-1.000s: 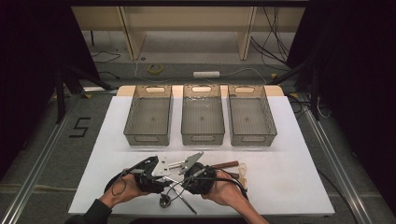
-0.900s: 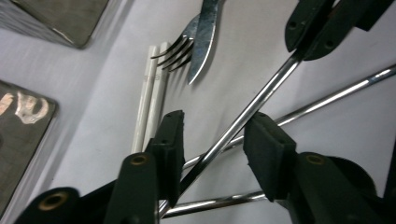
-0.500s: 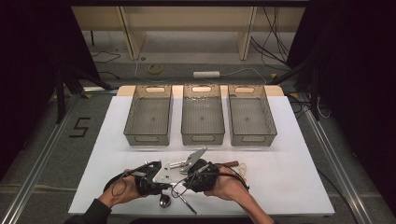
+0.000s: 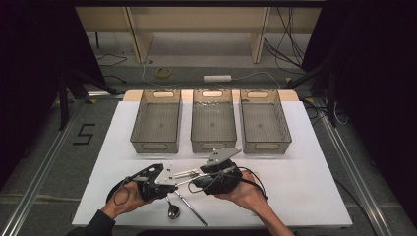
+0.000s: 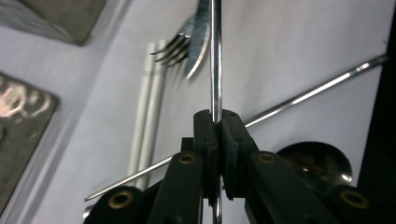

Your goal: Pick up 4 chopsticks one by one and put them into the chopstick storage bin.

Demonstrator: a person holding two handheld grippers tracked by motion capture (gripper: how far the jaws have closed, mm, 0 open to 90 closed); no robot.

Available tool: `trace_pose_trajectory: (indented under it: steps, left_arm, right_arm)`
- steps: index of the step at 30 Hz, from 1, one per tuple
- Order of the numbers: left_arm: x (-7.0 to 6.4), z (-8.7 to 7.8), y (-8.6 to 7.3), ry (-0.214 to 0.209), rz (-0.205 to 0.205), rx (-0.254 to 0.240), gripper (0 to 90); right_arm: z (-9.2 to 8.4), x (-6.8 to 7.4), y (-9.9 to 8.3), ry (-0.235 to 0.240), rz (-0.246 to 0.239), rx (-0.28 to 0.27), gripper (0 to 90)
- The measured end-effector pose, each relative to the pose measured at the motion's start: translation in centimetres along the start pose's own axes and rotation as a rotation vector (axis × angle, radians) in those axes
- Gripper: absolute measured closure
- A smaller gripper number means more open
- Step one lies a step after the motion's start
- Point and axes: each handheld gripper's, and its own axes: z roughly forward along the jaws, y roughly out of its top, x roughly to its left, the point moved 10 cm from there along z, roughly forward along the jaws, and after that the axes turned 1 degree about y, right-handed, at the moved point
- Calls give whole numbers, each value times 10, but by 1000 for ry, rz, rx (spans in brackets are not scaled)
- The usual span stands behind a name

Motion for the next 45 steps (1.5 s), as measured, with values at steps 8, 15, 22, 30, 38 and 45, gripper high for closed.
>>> trace_pose_trajectory:
  steps: [8,15,22,30,38,45]
  left_arm:
    - [24,-11,4,70,-154,-49,857]
    - [52,-21,8,124,-292,-101,857]
    - [92,-30,13,181,-427,-146,857]
    - [132,-36,15,233,-534,-156,856]
    - [173,-41,21,279,-612,-189,856]
    - [197,-38,28,311,-627,-205,856]
  right_arm:
    - [-7,-4,-2,-40,47,-102,402]
    - [-8,-5,-15,-47,96,-135,365]
    - [-13,-4,-18,-58,118,-175,332]
    - [-12,-2,-26,-60,125,-168,319]
    - [-12,2,-28,-46,129,-170,307]
    - [-12,5,-29,-36,123,-166,303]
